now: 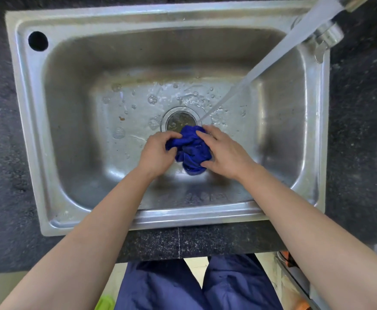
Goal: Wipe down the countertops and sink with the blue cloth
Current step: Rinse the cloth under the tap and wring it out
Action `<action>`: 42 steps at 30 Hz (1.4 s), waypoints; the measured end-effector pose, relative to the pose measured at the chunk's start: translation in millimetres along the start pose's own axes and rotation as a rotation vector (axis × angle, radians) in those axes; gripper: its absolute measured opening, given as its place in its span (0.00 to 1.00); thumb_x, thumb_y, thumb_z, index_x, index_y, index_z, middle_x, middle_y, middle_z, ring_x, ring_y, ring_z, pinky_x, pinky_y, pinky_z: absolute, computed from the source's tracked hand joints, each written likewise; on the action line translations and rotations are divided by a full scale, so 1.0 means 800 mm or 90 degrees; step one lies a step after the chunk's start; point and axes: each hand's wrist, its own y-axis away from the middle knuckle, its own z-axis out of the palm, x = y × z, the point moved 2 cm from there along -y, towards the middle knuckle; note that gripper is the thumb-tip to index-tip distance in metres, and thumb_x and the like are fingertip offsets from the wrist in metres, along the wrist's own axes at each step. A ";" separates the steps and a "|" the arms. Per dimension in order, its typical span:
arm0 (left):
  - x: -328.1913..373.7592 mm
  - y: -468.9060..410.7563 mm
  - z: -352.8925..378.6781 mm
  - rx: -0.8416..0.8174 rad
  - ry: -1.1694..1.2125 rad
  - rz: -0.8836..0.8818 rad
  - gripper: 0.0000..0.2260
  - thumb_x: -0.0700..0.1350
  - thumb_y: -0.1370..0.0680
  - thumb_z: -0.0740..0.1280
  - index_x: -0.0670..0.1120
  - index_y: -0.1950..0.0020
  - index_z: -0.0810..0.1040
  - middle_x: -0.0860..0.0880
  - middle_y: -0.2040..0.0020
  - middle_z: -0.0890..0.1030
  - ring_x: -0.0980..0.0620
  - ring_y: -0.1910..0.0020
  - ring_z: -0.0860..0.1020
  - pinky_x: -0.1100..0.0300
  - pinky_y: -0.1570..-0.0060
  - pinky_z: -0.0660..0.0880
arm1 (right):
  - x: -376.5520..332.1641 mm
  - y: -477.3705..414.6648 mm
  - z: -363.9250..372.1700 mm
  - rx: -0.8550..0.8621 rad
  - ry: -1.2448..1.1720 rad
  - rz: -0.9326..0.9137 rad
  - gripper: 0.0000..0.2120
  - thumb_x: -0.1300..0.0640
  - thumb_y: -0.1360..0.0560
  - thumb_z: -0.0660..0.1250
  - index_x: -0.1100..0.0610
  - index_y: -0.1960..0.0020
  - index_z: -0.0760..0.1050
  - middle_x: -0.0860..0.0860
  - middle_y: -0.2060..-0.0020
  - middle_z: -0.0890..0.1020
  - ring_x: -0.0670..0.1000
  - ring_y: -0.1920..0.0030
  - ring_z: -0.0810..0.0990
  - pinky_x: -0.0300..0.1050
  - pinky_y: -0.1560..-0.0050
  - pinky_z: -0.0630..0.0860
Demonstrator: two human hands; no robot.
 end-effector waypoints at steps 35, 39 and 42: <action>-0.025 0.009 0.001 0.064 -0.262 0.008 0.18 0.40 0.26 0.67 0.44 0.36 0.78 0.37 0.30 0.66 0.36 0.31 0.64 0.44 0.33 0.67 | -0.019 -0.022 -0.019 -0.087 0.317 -0.048 0.44 0.62 0.25 0.69 0.44 0.19 0.46 0.53 0.19 0.44 0.63 0.32 0.63 0.54 0.48 0.76; -0.026 0.008 0.002 0.072 -0.277 0.003 0.19 0.39 0.27 0.67 0.45 0.36 0.77 0.37 0.30 0.66 0.36 0.31 0.64 0.45 0.33 0.66 | -0.008 -0.024 -0.021 -0.031 0.211 0.010 0.37 0.60 0.23 0.67 0.48 0.19 0.55 0.57 0.27 0.64 0.63 0.39 0.70 0.54 0.47 0.74; -0.027 0.008 0.000 0.079 -0.276 0.009 0.18 0.39 0.27 0.67 0.45 0.37 0.78 0.37 0.30 0.67 0.36 0.31 0.65 0.46 0.34 0.66 | 0.000 -0.017 -0.017 0.061 0.104 0.101 0.25 0.60 0.22 0.65 0.57 0.26 0.66 0.60 0.39 0.74 0.64 0.44 0.75 0.53 0.51 0.73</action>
